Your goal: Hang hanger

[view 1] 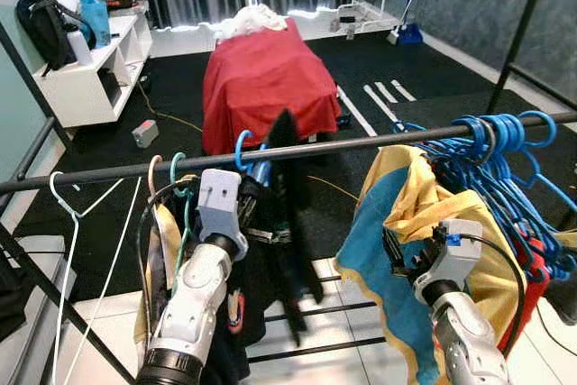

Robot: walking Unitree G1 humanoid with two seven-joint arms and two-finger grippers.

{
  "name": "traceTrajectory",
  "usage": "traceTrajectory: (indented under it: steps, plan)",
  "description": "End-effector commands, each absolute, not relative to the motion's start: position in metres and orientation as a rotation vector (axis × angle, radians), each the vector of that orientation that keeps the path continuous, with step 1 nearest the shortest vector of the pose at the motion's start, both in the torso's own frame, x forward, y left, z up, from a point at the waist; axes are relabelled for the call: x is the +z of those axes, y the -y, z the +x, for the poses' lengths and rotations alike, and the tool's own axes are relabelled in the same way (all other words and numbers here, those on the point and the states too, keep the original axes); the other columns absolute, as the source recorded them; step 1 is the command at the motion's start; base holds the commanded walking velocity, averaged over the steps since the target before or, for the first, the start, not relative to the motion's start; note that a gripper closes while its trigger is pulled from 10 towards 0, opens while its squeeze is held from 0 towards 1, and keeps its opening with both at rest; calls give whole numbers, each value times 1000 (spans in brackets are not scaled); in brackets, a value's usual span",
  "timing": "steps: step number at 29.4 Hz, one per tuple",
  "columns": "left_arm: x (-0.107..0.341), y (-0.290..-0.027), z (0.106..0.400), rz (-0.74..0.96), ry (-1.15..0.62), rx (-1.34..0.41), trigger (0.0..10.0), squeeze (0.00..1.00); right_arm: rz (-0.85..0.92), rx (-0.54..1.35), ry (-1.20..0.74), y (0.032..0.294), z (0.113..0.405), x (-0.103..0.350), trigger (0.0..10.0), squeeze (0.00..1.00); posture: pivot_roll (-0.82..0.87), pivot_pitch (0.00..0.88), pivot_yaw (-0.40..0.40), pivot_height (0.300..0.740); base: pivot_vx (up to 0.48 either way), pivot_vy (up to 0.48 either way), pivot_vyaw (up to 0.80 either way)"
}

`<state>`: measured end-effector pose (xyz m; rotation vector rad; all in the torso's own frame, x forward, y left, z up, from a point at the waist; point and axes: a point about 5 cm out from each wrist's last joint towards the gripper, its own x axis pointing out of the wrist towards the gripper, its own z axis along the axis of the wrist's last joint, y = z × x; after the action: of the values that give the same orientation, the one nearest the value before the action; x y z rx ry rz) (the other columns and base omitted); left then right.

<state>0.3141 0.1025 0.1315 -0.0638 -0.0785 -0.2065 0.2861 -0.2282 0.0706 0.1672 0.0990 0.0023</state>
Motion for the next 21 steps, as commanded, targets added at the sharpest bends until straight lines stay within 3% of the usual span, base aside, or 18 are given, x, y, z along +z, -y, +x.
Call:
traceTrajectory:
  steps: [1, 6, 12, 21]
  plan:
    - [138, -108, 313, -44, 106, -190, 10000, 0, 169, 7, -130, 226, 285, 65, 10000, 0, -128, 0, 57, 740, 0, 0, 0]
    - [137, -107, 312, -3, 95, -194, 10000, 0, 168, 6, -132, 226, 285, 65, 10000, 0, -125, 0, 59, 740, 0, 0, 0]
    - [115, -98, 306, 180, -31, -257, 10000, 0, 166, 1, -135, 226, 286, 64, 10000, 0, -127, 0, 62, 740, 0, 0, 0]
    - [106, -105, 305, 183, -96, -208, 10000, 0, 166, -3, -135, 226, 286, 64, 10000, 0, -124, 0, 59, 740, 0, 0, 0]
